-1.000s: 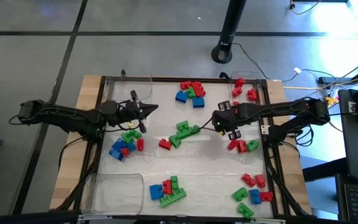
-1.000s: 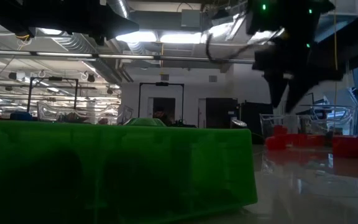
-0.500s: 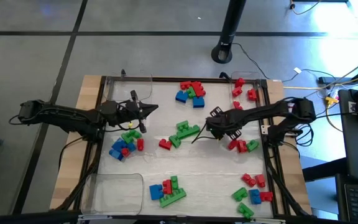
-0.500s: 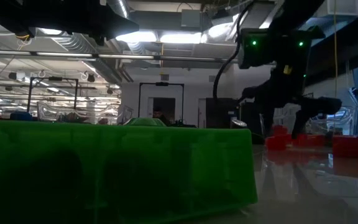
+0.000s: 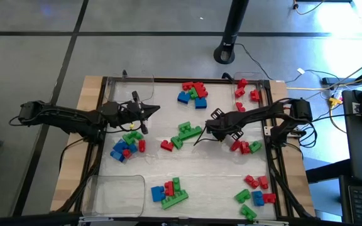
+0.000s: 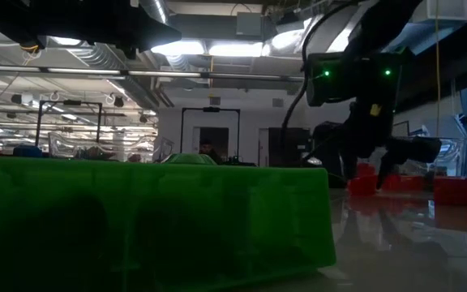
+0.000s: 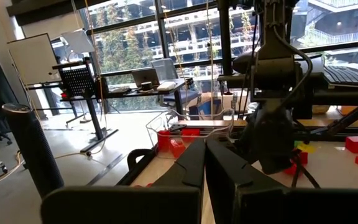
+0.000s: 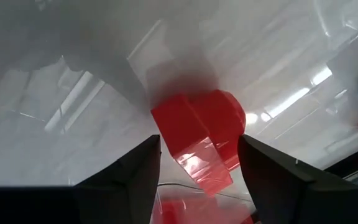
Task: Sort blocks
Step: Put the red game piece into the right transparent bin
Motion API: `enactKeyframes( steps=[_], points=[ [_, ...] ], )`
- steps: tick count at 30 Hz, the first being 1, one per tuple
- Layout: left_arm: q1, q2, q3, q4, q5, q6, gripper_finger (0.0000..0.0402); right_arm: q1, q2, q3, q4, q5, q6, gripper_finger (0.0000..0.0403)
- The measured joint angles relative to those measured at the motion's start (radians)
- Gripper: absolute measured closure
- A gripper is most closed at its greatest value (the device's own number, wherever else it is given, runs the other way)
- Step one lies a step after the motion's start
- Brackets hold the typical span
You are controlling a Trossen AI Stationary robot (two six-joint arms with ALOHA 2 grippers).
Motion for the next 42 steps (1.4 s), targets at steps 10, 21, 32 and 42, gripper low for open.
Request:
enactKeyframes(
  steps=[10,21,32,42],
  points=[
    [0.0,0.0,0.0,0.0,0.0,-0.003,0.0398,-0.089,-0.001,0.0,-0.01,-0.058,0.105,0.0192],
    [0.0,0.0,0.0,0.0,0.0,-0.003,0.0398,-0.101,-0.003,0.001,-0.004,-0.092,0.112,0.0244],
    [0.0,0.0,0.0,0.0,0.0,-0.002,0.0398,-0.099,-0.005,0.003,-0.007,-0.041,0.104,0.0356],
    [0.0,0.0,0.0,0.0,0.0,0.0,0.0398,-0.098,-0.002,0.001,-0.005,-0.017,0.104,0.0362]
  ],
)
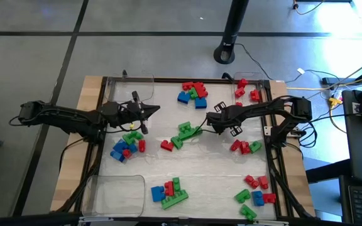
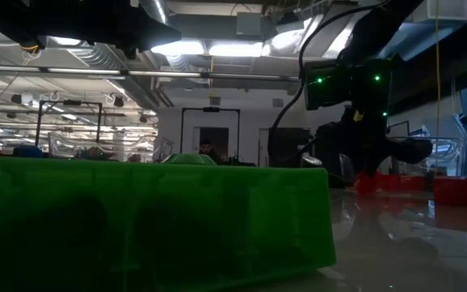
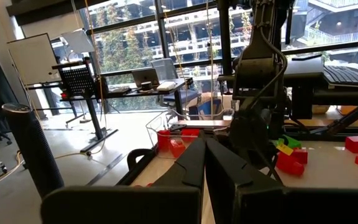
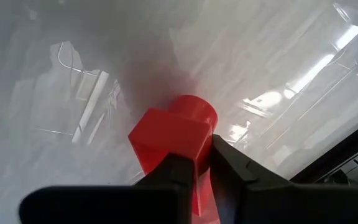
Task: Sort blocks
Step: Put the red game piece into the right transparent bin
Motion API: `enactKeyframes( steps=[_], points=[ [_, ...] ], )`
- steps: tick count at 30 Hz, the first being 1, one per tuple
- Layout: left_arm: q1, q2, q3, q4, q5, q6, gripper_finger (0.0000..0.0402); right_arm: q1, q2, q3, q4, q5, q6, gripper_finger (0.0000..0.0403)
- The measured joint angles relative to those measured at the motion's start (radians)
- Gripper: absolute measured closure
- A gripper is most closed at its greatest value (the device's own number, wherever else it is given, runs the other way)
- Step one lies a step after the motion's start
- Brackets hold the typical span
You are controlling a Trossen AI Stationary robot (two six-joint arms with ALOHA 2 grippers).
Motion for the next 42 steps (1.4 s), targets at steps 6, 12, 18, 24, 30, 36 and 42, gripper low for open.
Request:
enactKeyframes(
  steps=[6,12,18,24,30,36,42],
  points=[
    [0.0,0.0,0.0,0.0,0.0,0.0,0.0398,0.0,-0.007,0.026,-0.024,-0.015,0.022,0.0362],
    [0.0,0.0,0.0,0.0,0.0,0.0,0.0398,0.0,-0.039,0.077,-0.051,-0.013,0.026,0.0381],
    [0.0,0.0,0.0,-0.003,0.0,0.0,0.0398,0.0,-0.097,0.093,-0.06,-0.006,0.026,0.0392],
    [0.0,0.0,0.0,-0.003,0.0,0.0,0.0398,0.0,-0.163,0.093,-0.065,0.001,0.03,0.0392],
    [0.0,0.0,0.0,-0.002,0.0,0.0,0.0398,-0.001,-0.263,0.094,-0.064,0.057,0.033,0.0388],
    [0.0,0.0,0.0,-0.002,0.0,0.0,0.0398,-0.011,-0.387,0.094,-0.067,0.106,0.046,0.0387],
    [0.0,0.0,0.0,-0.002,0.0,-0.002,0.0398,-0.111,-0.487,0.095,-0.109,0.121,0.083,0.0385]
  ],
)
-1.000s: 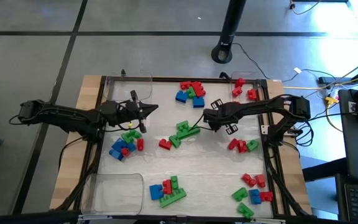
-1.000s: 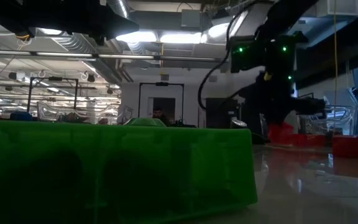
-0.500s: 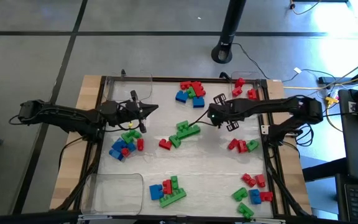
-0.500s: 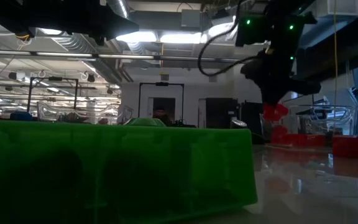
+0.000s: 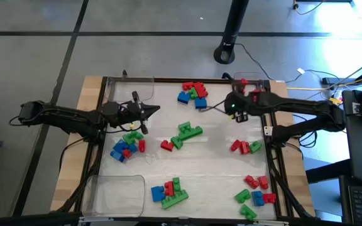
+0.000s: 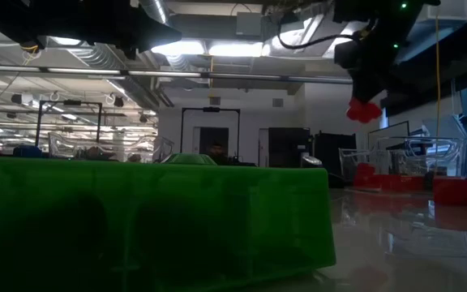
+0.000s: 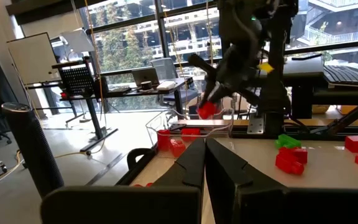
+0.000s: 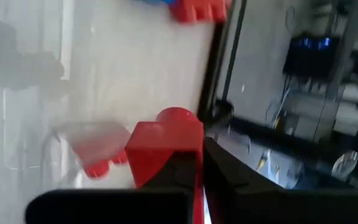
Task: Sort blocks
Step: Put the red game piece into the right transparent bin
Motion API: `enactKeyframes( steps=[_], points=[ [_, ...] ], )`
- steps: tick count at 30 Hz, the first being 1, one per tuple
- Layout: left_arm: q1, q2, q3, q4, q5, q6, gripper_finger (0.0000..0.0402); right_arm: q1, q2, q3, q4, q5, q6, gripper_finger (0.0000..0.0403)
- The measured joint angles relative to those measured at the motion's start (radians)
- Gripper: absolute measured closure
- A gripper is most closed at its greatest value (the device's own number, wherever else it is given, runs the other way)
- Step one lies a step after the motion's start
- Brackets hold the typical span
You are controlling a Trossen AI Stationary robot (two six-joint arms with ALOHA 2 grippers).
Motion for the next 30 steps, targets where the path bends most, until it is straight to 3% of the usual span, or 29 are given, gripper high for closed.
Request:
enactKeyframes(
  steps=[13,20,23,30],
  points=[
    [0.0,0.0,0.0,0.0,0.0,0.002,0.0398,-0.34,-0.039,-0.025,-0.029,-0.064,0.021,0.0384],
    [0.0,0.0,0.0,0.0,0.0,0.002,0.0398,-0.423,-0.039,-0.073,-0.001,-0.091,0.021,0.0375],
    [0.0,0.0,0.0,0.0,0.0,0.002,0.0398,-0.428,-0.039,-0.08,-0.004,-0.099,0.023,0.0337],
    [0.0,0.0,0.0,-0.001,0.0,0.002,0.0398,-0.427,-0.039,-0.081,-0.03,-0.099,0.033,0.021]
  ],
)
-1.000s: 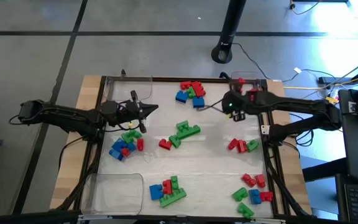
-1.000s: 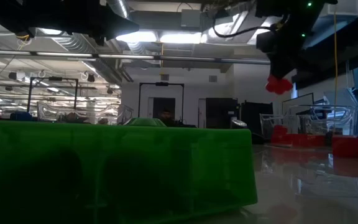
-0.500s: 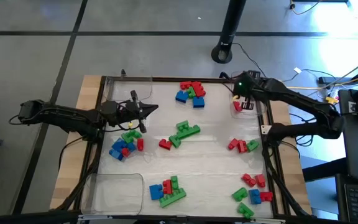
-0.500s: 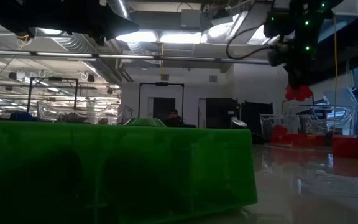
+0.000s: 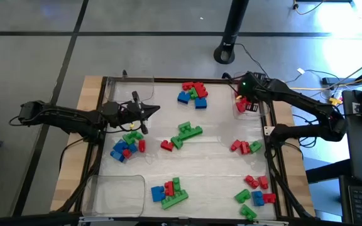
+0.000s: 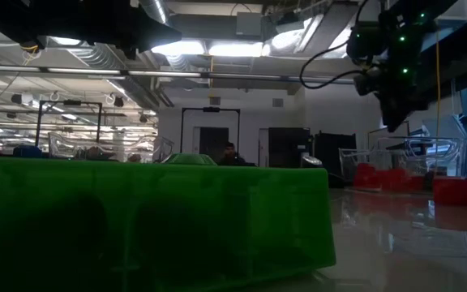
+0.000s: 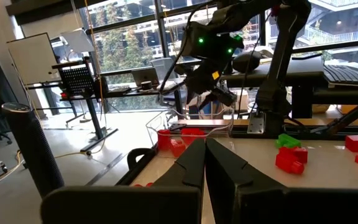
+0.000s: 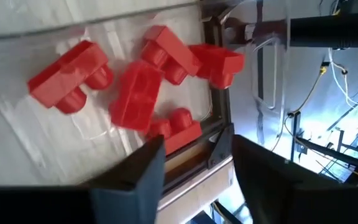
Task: Sort blocks
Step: Put the red game piece into the right transparent bin
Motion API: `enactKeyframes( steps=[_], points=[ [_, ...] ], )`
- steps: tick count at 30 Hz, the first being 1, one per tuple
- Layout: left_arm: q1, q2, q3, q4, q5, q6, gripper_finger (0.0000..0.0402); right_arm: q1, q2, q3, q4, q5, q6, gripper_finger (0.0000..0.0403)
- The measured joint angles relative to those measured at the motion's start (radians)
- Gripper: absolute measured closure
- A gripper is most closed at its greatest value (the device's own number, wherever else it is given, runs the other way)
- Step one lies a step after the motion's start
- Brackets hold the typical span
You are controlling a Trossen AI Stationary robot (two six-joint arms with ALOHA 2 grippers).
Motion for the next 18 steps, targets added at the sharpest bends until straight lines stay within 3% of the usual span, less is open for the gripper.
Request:
enactKeyframes(
  steps=[7,14,18],
  points=[
    [0.0,0.0,0.0,0.0,0.0,0.0,0.0398,0.002,-0.001,0.0,-0.07,-0.069,-0.004,0.015],
    [0.0,0.0,0.0,0.0,0.0,0.0,0.0398,0.008,-0.001,0.0,-0.085,-0.207,-0.013,0.015],
    [0.0,0.0,0.0,0.0,0.0,0.0,0.0398,0.062,-0.001,0.0,-0.084,-0.214,-0.02,0.0157]
  ],
)
